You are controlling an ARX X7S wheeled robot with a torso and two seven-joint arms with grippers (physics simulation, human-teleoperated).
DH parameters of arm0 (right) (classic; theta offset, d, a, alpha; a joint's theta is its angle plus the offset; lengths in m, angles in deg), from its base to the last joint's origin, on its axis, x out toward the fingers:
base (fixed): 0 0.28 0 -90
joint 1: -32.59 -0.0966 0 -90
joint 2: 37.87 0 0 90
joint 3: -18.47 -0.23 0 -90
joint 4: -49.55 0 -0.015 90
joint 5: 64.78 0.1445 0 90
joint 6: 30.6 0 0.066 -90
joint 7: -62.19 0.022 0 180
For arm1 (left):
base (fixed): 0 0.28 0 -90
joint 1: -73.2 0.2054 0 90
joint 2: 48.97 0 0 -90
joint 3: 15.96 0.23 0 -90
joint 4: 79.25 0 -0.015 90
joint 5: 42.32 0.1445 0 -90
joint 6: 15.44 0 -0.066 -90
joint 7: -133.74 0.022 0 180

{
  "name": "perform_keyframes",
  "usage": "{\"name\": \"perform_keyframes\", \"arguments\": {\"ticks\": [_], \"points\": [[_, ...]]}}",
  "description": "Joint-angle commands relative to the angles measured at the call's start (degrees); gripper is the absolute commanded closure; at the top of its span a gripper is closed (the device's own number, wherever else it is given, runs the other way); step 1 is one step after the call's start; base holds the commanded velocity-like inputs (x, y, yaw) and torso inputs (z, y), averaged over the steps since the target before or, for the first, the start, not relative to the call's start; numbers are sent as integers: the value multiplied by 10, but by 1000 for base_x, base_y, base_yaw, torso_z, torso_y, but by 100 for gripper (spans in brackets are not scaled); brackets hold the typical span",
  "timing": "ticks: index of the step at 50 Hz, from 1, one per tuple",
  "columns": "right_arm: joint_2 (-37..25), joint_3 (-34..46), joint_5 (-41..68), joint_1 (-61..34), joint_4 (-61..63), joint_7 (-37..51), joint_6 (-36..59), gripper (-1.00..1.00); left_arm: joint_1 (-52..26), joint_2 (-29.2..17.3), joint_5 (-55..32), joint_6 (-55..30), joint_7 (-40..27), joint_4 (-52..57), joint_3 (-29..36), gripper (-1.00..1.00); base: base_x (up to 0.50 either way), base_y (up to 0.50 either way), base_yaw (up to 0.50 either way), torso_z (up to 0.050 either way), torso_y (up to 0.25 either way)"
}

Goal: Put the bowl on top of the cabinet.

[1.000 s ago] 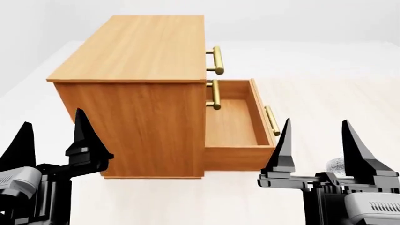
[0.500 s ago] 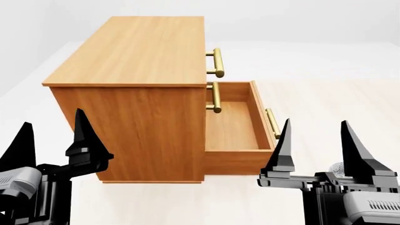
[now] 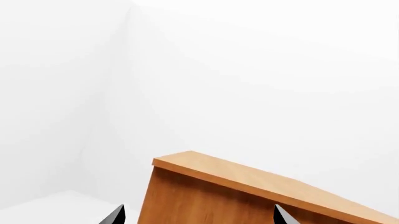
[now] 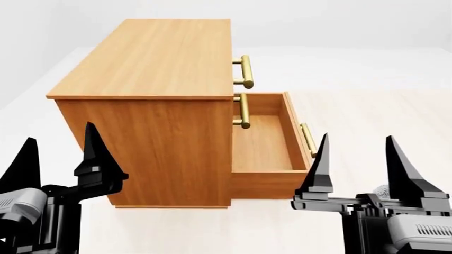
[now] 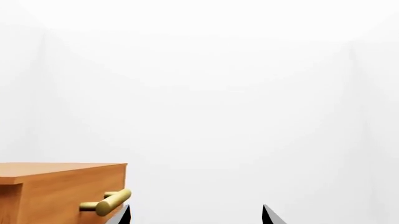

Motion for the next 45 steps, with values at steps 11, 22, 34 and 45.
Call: {"name": "perform_keyframes", "arguments": {"ticks": [11,22,34,45], "points": [[-38,-89,89,-77,208,102,347,-100,-1,-3,-2,4,-2,-1,5,-100,0,0,0,0,0],[-491,-122,719,-265,173,610,313,-100,-2,-5,-1,6,-3,-3,8,-100,0,0,0,0,0],[-626,-8,1000,-490,49,695,377,-100,-1,-7,-3,7,-7,-1,10,-100,0,0,0,0,0],[-647,493,1126,-979,-110,696,441,-100,-2,-9,-3,7,-9,-2,13,-100,0,0,0,0,0]]}}
